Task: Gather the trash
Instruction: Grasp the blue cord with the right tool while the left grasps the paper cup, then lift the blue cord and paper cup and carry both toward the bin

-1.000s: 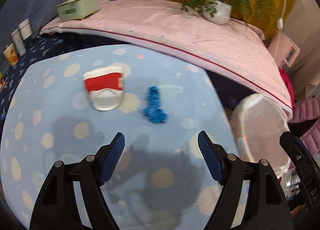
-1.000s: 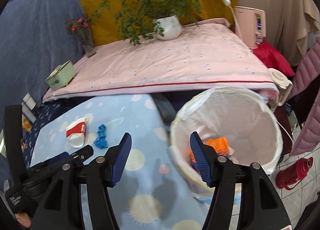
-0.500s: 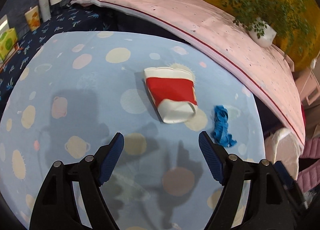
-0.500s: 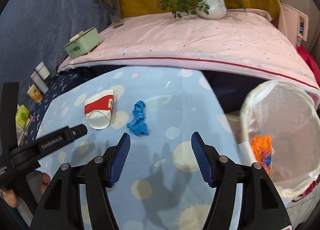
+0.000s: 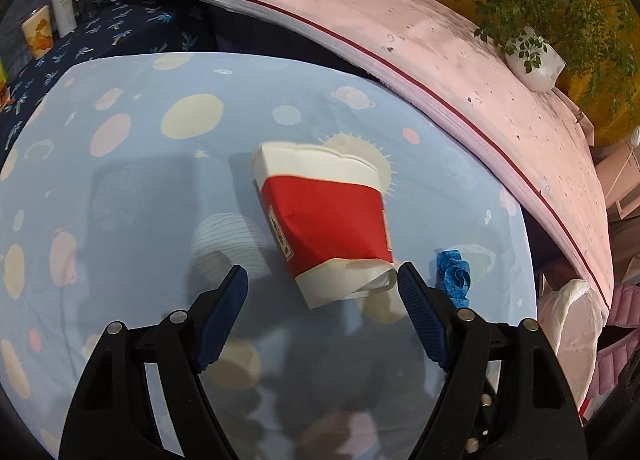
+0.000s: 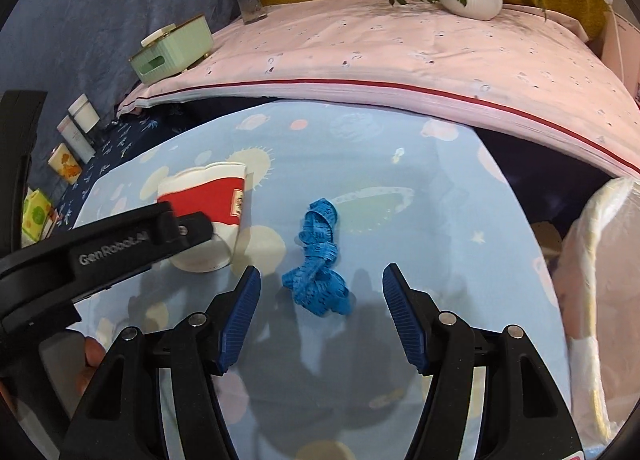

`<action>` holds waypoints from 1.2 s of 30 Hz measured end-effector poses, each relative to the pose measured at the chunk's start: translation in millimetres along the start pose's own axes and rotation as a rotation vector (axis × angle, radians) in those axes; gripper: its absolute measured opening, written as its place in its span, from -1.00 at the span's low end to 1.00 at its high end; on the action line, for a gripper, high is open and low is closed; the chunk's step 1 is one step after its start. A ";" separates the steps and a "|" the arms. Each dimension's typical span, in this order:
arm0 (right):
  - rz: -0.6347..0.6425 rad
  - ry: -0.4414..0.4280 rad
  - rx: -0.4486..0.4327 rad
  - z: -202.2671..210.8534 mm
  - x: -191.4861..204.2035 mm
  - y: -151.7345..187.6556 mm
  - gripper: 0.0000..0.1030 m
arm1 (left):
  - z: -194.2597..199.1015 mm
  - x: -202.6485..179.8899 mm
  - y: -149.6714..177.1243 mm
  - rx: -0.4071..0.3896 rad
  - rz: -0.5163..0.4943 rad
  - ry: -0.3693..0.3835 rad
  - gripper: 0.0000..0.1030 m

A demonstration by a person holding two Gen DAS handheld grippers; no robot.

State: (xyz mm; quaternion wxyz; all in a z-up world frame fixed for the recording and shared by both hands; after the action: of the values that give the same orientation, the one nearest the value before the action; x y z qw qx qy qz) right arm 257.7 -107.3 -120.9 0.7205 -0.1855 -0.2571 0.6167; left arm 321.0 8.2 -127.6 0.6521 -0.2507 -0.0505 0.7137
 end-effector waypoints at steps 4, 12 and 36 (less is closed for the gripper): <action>0.026 -0.002 0.011 -11.9 4.8 -3.0 0.20 | -14.3 -6.0 0.3 0.025 -0.010 -0.004 0.42; 0.035 -0.006 0.031 -26.3 1.9 1.7 -0.43 | -16.8 -2.1 0.9 -0.005 -0.041 -0.002 0.13; -0.086 -0.008 -0.026 38.4 -27.9 32.2 -0.55 | 28.8 -9.9 47.4 -0.008 -0.083 0.041 0.12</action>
State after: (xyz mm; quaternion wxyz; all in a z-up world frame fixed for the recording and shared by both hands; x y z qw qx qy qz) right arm 206.1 -131.2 -113.0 0.7427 -0.1811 -0.2759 0.5827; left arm 266.2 -0.8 -118.6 0.6809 -0.2657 -0.0502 0.6806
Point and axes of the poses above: each gripper's, at about its wrist camera, not at the fingertips, and z roughly against the way its jaws point, x to its left, y to its underside, the point moved 7 cm from there along -z, roughly the way its jaws point, and after that the axes turned 8 degrees about z, right-handed, at the moved point
